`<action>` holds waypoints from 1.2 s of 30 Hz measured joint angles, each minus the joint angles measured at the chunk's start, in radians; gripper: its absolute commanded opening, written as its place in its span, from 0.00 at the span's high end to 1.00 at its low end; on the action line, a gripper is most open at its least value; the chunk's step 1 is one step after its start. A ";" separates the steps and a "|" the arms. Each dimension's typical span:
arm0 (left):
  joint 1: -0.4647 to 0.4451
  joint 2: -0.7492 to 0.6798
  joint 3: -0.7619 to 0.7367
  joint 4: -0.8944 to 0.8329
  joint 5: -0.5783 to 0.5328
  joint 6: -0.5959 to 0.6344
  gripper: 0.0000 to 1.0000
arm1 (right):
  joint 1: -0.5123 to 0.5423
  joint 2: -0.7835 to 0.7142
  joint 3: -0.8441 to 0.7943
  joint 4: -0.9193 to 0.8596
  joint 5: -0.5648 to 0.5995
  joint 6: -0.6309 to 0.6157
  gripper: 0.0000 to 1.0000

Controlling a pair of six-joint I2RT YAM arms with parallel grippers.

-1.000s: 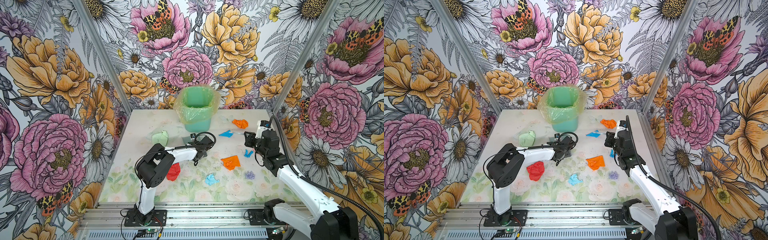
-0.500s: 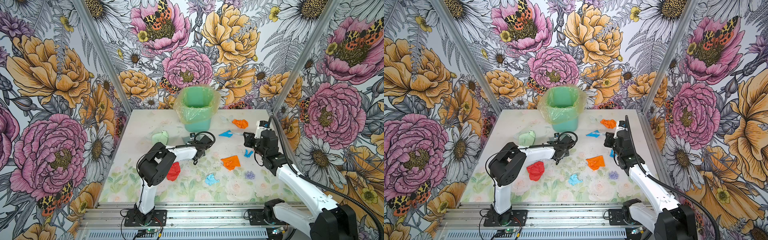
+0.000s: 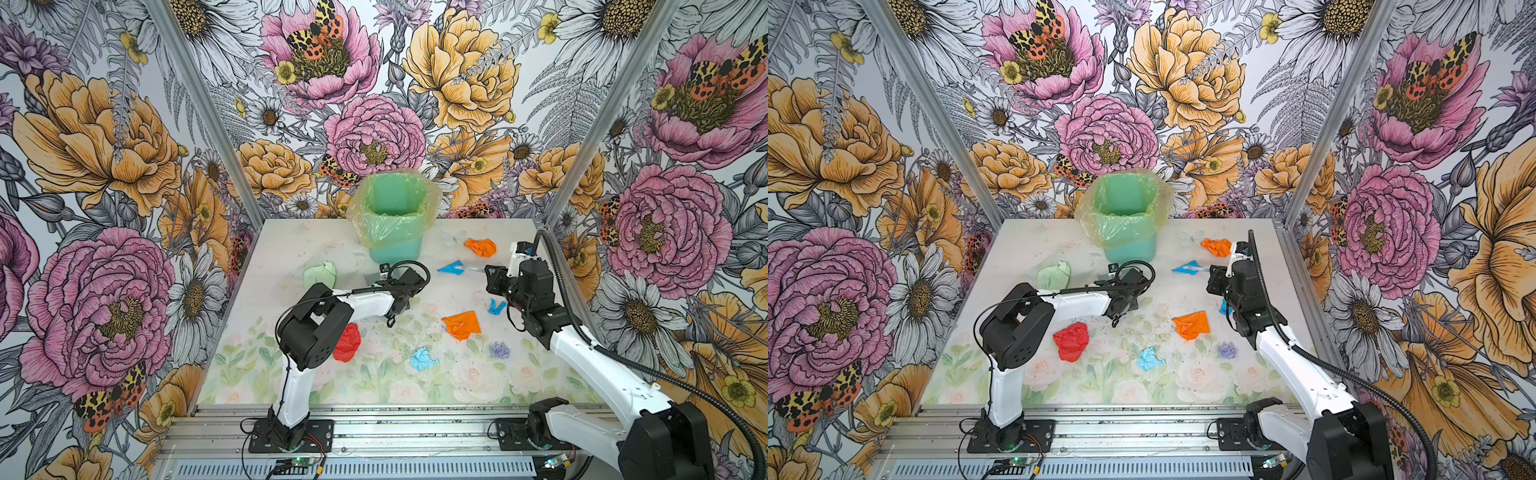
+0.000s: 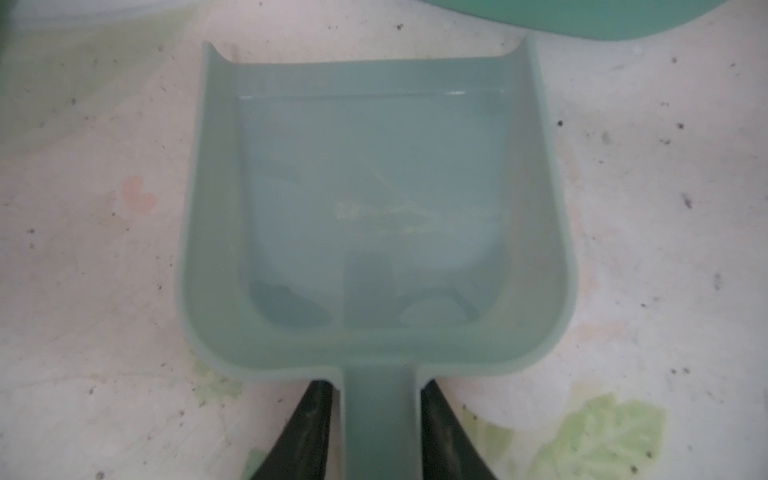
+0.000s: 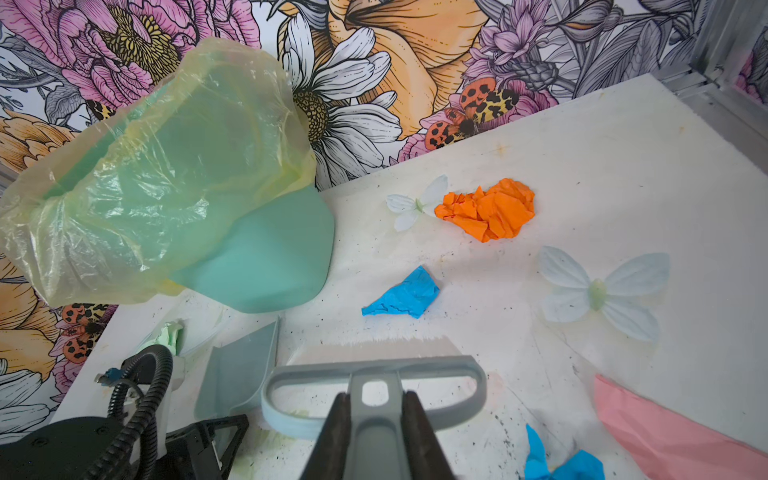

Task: Sweep away the paper scraps from the table
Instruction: 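Lower the left gripper and grasp the pale green dustpan handle, then slide the dustpan toward the pale green scrap while right gripper carries brush there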

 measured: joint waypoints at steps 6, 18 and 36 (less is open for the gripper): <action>0.002 0.000 0.000 0.006 0.002 0.018 0.86 | 0.000 0.027 0.000 0.011 -0.003 0.003 1.00; 0.004 -0.006 -0.019 0.042 0.006 0.036 0.91 | 0.016 0.092 0.024 0.030 -0.035 0.010 1.00; 0.004 -0.341 -0.183 -0.071 0.152 0.155 1.00 | 0.121 0.174 0.175 0.027 -0.058 -0.002 1.00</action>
